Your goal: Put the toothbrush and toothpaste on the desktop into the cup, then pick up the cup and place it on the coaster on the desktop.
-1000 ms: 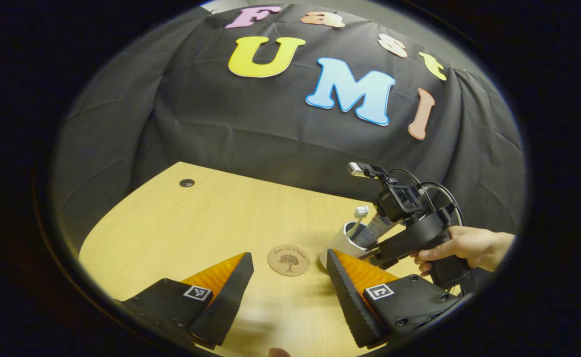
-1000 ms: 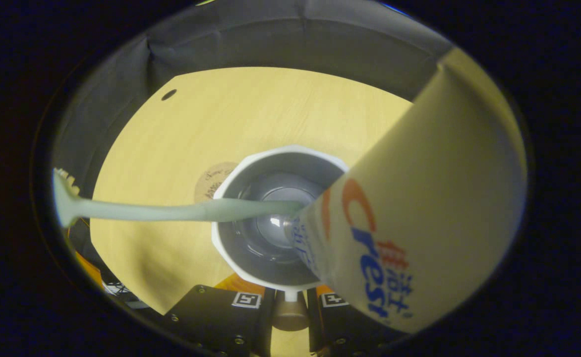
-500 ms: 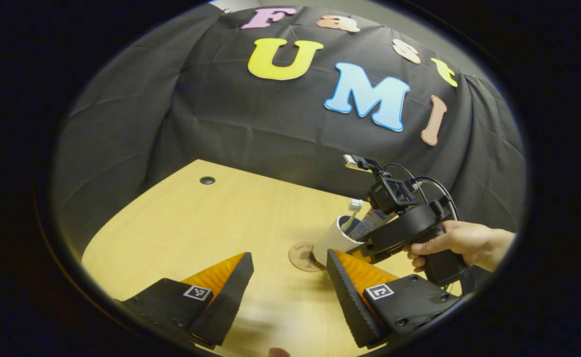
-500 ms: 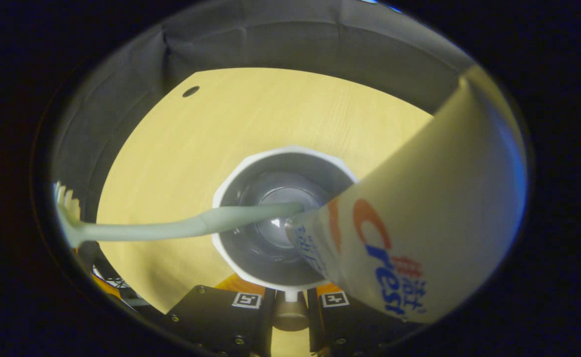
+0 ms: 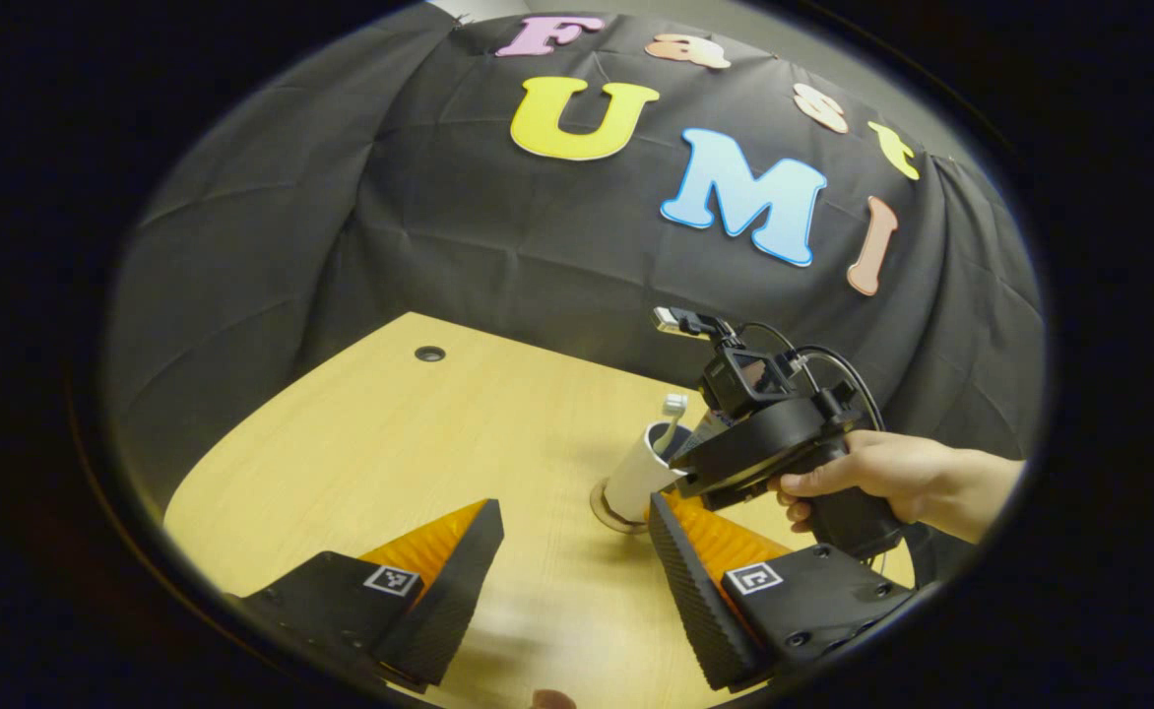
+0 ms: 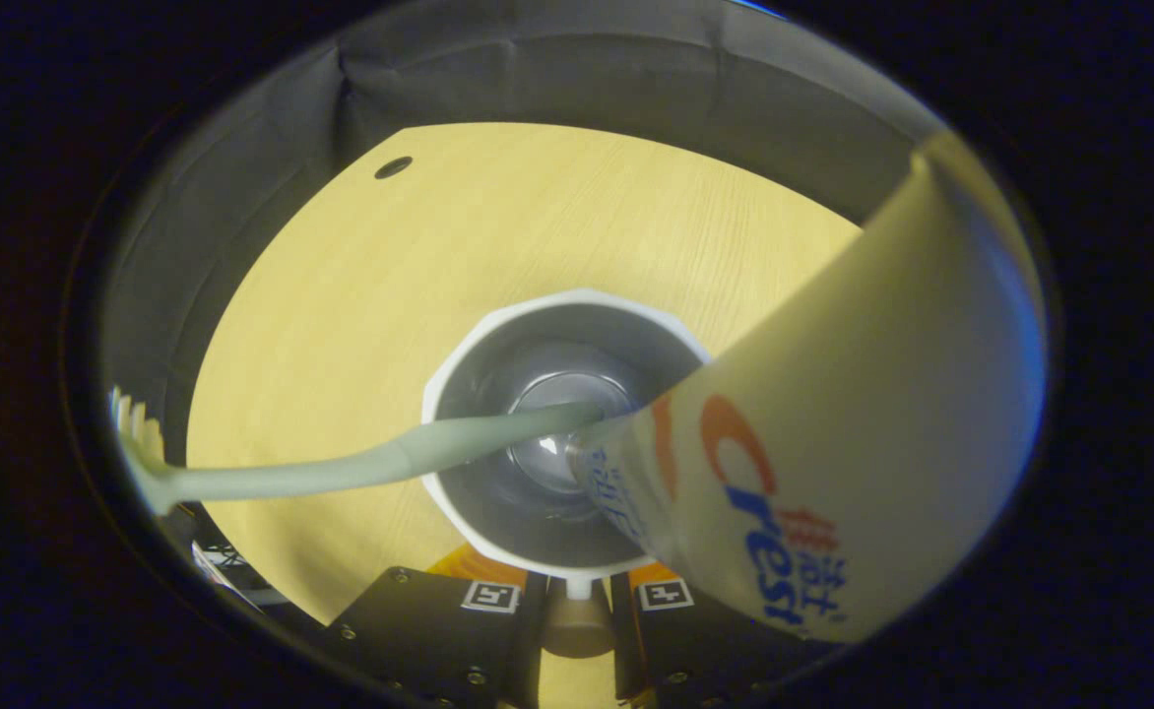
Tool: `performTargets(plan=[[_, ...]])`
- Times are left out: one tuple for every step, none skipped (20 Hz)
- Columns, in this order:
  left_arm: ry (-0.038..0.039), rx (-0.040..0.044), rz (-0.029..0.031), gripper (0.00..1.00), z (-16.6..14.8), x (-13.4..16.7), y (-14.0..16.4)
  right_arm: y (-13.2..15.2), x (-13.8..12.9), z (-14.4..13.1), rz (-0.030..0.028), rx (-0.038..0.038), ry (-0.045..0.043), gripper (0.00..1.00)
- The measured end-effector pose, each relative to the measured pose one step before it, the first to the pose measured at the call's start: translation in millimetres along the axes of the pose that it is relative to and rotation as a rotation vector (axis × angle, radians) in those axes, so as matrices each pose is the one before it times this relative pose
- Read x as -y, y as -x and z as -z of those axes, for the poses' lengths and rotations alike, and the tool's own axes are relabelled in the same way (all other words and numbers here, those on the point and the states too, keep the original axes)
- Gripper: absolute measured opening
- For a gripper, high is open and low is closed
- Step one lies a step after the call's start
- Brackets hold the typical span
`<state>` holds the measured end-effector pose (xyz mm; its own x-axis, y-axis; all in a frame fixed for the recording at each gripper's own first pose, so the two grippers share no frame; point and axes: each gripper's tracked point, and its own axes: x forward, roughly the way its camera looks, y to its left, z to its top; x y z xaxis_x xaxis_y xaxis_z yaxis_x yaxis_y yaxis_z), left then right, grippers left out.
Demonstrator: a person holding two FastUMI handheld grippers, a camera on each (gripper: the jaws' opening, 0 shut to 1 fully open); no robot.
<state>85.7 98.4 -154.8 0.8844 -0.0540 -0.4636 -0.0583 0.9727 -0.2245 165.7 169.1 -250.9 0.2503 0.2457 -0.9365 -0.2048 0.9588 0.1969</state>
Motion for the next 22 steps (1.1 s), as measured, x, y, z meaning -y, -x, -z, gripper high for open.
performTargets(plan=[[0.00553, 0.00085, -0.00144, 0.97, 0.34, -0.81, 0.29, 0.78, 0.38, 0.18, 0.00176, -0.00445, -0.00054, 0.29], [0.00538, 0.00004, -0.00138, 0.97, 0.24, -0.92, -0.08, 0.97, 0.55, -0.87, 0.00297, -0.00376, 0.00025, 0.29], [0.00537, -0.00195, -0.00097, 0.97, 1.09, -0.50, -0.83, 0.26, -0.25, 1.04, 0.00268, -0.00369, 0.00043, 0.29], [0.00553, -0.00047, -0.00044, 1.00, 0.93, -0.53, -0.12, 0.48, -0.15, -0.39, -0.00021, -0.00197, 0.00096, 0.30], [0.00440, -0.00088, -0.00082, 0.94, -0.25, 0.26, -1.68, -0.76, -0.05, 0.15, -0.00202, -0.00014, 0.00162, 0.29], [0.00252, 0.00081, -0.00027, 0.97, 0.25, -0.26, 0.57, -0.28, 0.43, 0.43, 0.00004, 0.00054, 0.00215, 0.29], [0.00065, 0.00005, -0.00097, 0.97, 0.10, 0.77, -0.60, 0.66, 0.48, -0.13, 0.00217, -0.00091, 0.00266, 0.29], [-0.00016, -0.00011, -0.00099, 0.97, -0.29, 0.44, -0.66, 3.30, -0.12, -0.66, 0.00105, -0.00042, 0.00056, 0.29], [-0.00022, 0.00077, -0.00051, 0.97, 1.31, 0.19, -1.25, -0.07, -0.11, 0.14, -0.00039, 0.00259, 0.00232, 0.31], [-0.00055, -0.00017, -0.00164, 0.94, 0.79, -0.34, -0.51, 2.79, -0.81, -0.88, -0.00394, 0.00069, -0.00071, 0.28], [0.00079, -0.00026, -0.00087, 0.97, 0.32, -0.40, -1.58, -2.40, -0.25, 0.61, -0.00362, 0.00347, -0.00211, 0.28], [-0.00039, -0.00159, -0.00030, 0.97, -1.24, 0.17, 2.00, 2.31, -0.17, -1.63, -0.00221, 0.00546, 0.00004, 0.28], [0.00041, 0.00032, -0.00200, 0.97, -0.22, 1.67, 2.40, 0.27, -0.56, -1.96, -0.00026, 0.00462, 0.00112, 0.31], [-0.00031, -0.00047, 0.00150, 0.97, 0.19, 1.58, 0.06, -0.81, -0.12, -0.28, -0.00257, 0.00137, 0.00161, 0.31], [-0.00209, 0.00013, -0.00038, 0.97, 0.52, 0.38, -0.05, 1.91, 0.58, 0.06, 0.00031, 0.00421, 0.00265, 0.28], [-0.00244, -0.00101, 0.00058, 0.97, 0.28, 0.77, -0.47, 1.05, 0.59, -0.96, -0.00235, 0.00560, 0.00176, 0.31], [-0.00266, 0.00193, 0.00021, 0.97, 0.19, 0.35, 0.92, 5.89, 0.91, -0.36, 0.00317, 0.00425, -0.00046, 0.31], [-0.00269, 0.00155, 0.00068, 0.97, -1.05, 0.44, -0.34, 0.84, -1.18, -1.61, -0.01109, 0.01301, 0.00146, 0.33], [-0.00240, -0.00023, 0.00181, 0.97, 0.54, 2.35, -1.56, 5.15, 2.97, -2.04, 0.00959, 0.01399, -0.00125, 0.52], [-0.00255, -0.00063, 0.00108, 0.97, 0.86, 1.76, -0.60, 4.75, -0.58, -2.03, -0.01140, 0.01420, -0.00199, 0.52], [-0.00296, -0.00026, 0.00281, 0.97, 0.08, 1.75, -1.10, 6.11, 1.03, 0.33, 0.00080, 0.00910, -0.00024, 0.65], [-0.00179, -0.00078, 0.00279, 0.97, 0.01, 2.74, -0.56, 4.72, 1.03, 0.27, -0.00310, 0.01135, 0.00152, 0.68]])
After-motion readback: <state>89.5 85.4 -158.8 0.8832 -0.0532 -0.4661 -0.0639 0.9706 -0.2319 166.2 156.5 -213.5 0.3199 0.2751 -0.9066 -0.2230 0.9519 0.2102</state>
